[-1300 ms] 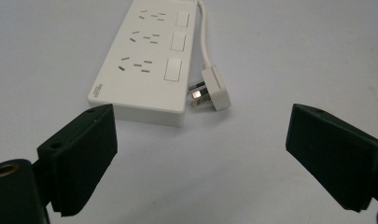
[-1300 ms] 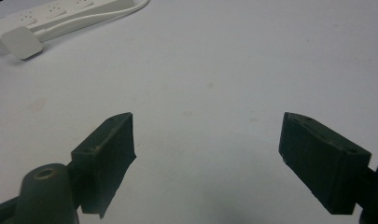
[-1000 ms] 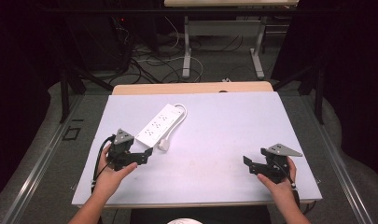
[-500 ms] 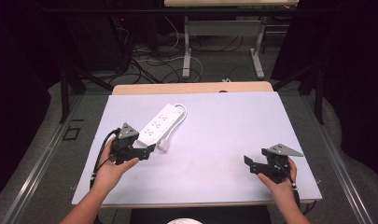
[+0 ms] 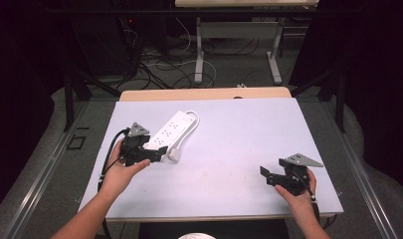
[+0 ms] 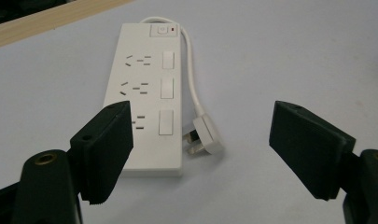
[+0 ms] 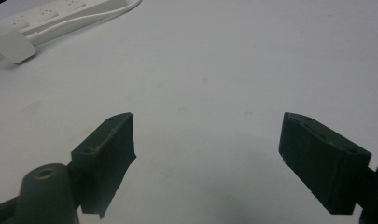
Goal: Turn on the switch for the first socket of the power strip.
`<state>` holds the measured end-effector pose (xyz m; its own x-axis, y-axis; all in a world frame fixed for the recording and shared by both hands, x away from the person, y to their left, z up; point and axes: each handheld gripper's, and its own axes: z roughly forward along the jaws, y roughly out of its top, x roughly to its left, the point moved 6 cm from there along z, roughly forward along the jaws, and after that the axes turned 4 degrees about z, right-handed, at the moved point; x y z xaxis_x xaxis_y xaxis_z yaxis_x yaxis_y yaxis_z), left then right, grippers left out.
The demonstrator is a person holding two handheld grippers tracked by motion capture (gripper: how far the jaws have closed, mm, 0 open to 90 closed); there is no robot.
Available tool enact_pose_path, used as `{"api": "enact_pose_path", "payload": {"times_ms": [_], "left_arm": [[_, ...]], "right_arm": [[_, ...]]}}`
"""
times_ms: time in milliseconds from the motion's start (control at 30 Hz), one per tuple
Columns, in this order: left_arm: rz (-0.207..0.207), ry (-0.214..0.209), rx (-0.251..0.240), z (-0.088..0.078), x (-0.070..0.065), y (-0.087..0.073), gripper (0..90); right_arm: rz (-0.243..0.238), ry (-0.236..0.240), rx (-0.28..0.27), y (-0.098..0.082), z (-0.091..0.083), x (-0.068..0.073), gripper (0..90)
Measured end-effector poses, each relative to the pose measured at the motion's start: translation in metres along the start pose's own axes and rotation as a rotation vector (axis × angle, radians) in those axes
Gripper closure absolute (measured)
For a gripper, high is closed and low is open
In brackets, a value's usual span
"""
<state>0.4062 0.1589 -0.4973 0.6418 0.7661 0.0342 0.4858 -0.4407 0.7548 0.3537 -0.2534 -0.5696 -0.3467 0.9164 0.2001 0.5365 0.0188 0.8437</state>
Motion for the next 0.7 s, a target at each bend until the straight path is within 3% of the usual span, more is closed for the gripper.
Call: {"api": "enact_pose_path", "payload": {"times_ms": [433, 500, 667, 700], "left_arm": [[0.000, 0.007, 0.030, 0.007, 0.003, 0.023, 22.3], [0.009, -0.010, 0.044, 0.008, 0.003, 0.026, 22.4], [-0.013, -0.010, 0.040, 0.014, 0.006, 0.035, 25.4], [-0.035, -0.013, 0.041, 0.015, 0.005, 0.037, 25.5]], "right_arm": [[0.007, 0.007, 0.005, -0.001, 0.000, 0.001, 17.5], [0.007, 0.008, 0.005, -0.001, 0.000, 0.000, 17.5], [0.010, 0.008, 0.006, -0.001, 0.000, 0.000, 17.5], [0.012, 0.008, 0.006, -0.001, 0.000, 0.000, 17.5]]}}
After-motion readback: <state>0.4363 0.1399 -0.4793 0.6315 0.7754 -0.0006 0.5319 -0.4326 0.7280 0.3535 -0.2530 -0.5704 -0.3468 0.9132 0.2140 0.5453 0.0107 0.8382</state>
